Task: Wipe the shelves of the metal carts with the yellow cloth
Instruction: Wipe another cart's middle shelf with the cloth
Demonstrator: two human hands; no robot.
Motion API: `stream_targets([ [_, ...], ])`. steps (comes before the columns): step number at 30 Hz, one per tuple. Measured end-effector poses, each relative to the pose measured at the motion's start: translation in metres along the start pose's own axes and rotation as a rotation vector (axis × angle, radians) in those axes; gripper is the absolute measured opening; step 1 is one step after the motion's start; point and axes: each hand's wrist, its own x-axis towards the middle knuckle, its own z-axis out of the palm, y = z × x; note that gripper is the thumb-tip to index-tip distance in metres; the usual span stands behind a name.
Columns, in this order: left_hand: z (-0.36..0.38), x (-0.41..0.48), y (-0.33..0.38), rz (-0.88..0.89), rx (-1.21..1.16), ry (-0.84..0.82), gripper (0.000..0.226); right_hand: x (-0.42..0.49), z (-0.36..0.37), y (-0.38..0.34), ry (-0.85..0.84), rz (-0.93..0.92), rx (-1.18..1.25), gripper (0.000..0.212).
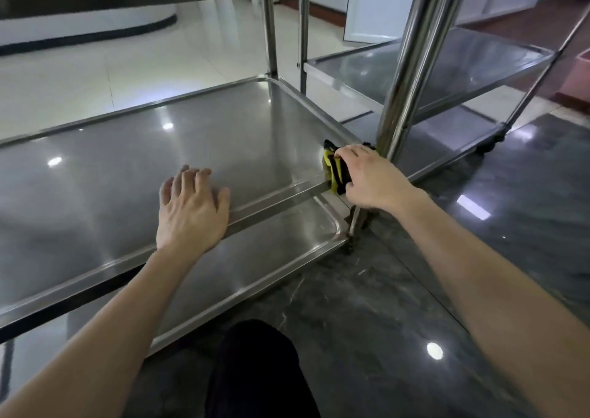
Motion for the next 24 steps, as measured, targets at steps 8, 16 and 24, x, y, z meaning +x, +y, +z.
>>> stream_targets([
  [8,0.002,-0.002,0.002,0.006,0.023,0.016,0.053,0.083,-0.012,-0.002,-0.038,0.123,0.139,0.043],
  [16,0.002,-0.004,0.005,-0.044,0.023,0.058,0.052,0.169,0.027,-0.007,-0.015,0.079,0.079,0.07],
  [24,-0.005,-0.005,0.01,-0.032,-0.105,0.169,0.043,-0.005,0.047,-0.029,0.12,-0.085,0.096,0.066],
])
